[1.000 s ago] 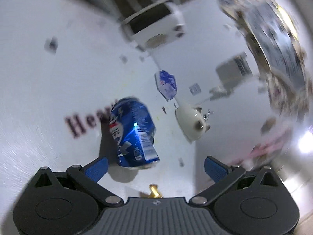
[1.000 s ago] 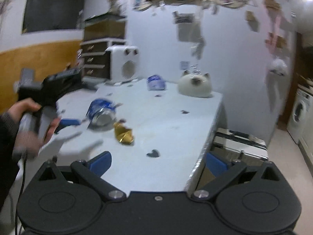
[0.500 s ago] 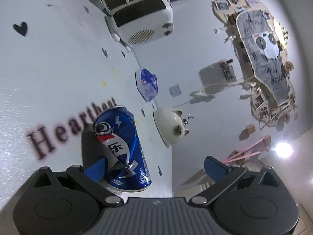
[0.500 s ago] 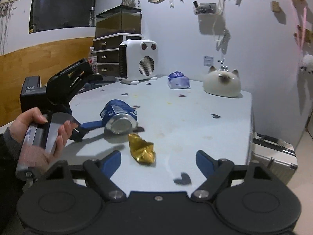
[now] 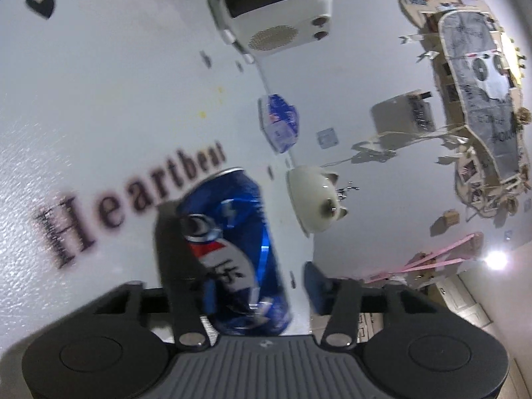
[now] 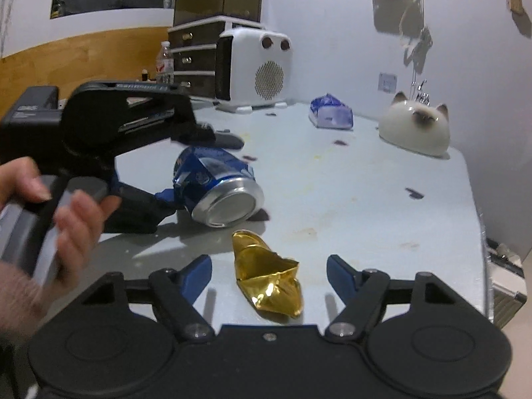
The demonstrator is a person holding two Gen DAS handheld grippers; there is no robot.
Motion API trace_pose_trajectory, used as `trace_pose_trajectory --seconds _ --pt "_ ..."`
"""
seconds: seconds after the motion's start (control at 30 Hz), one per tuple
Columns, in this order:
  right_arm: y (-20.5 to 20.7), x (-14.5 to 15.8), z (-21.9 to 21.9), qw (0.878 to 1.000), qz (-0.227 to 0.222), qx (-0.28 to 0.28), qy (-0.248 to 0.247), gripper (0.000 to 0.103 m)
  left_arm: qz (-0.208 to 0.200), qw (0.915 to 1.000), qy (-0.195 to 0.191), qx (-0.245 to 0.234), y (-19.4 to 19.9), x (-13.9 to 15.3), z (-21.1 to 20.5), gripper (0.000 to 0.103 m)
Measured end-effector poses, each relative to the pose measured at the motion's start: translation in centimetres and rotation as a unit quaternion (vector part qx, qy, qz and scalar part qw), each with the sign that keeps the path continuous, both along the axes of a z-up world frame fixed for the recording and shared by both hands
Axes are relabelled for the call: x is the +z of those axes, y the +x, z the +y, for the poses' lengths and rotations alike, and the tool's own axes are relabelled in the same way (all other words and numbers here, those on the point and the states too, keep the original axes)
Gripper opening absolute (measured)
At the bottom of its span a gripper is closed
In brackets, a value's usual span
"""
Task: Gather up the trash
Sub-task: 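Reach the left tool toward the blue crushed can, then grasp the blue crushed can with the left tool while the right tool grasps the gold foil wrapper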
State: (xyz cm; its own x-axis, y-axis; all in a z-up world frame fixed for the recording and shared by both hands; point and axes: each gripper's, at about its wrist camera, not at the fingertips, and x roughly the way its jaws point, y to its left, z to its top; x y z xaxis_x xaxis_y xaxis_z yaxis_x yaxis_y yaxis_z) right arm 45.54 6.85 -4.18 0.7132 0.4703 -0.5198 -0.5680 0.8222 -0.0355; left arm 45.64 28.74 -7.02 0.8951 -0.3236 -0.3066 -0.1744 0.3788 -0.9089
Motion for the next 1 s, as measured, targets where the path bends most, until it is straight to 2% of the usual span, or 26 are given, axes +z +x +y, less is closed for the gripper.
trace_pose_trajectory --seconds 0.07,0.1,0.17,0.37,0.63,0.7,1.0 --pt "0.5 -0.2 0.6 1.000 0.022 0.001 -0.009 0.064 -0.001 1.0000 -0.008 0.001 -0.1 -0.4 0.2 0.039" --pt "0.5 -0.3 0.7 1.000 0.025 0.005 -0.010 0.055 -0.001 1.0000 -0.004 0.000 -0.1 -0.4 0.1 0.038" --pt "0.3 -0.3 0.7 0.999 0.029 0.010 -0.009 0.047 -0.007 0.9998 0.016 -0.004 -0.2 0.0 -0.2 0.034" --pt "-1.5 -0.4 0.3 0.999 0.040 0.017 0.003 0.047 -0.015 0.9953 0.095 -0.009 -1.7 1.7 -1.1 0.030" --pt "-4.8 -0.3 -1.1 0.999 0.042 0.012 0.005 0.046 -0.019 0.9877 0.154 -0.019 -5.2 2.7 -2.9 0.029" --pt "-5.7 -0.1 -1.9 0.998 0.053 0.014 0.013 0.046 -0.022 0.9853 0.168 -0.020 -6.4 3.1 -3.4 0.029" --pt "-9.7 0.9 -5.2 0.997 0.063 0.001 0.043 0.046 -0.023 0.9672 0.252 -0.017 -12.5 5.0 -5.4 0.029"
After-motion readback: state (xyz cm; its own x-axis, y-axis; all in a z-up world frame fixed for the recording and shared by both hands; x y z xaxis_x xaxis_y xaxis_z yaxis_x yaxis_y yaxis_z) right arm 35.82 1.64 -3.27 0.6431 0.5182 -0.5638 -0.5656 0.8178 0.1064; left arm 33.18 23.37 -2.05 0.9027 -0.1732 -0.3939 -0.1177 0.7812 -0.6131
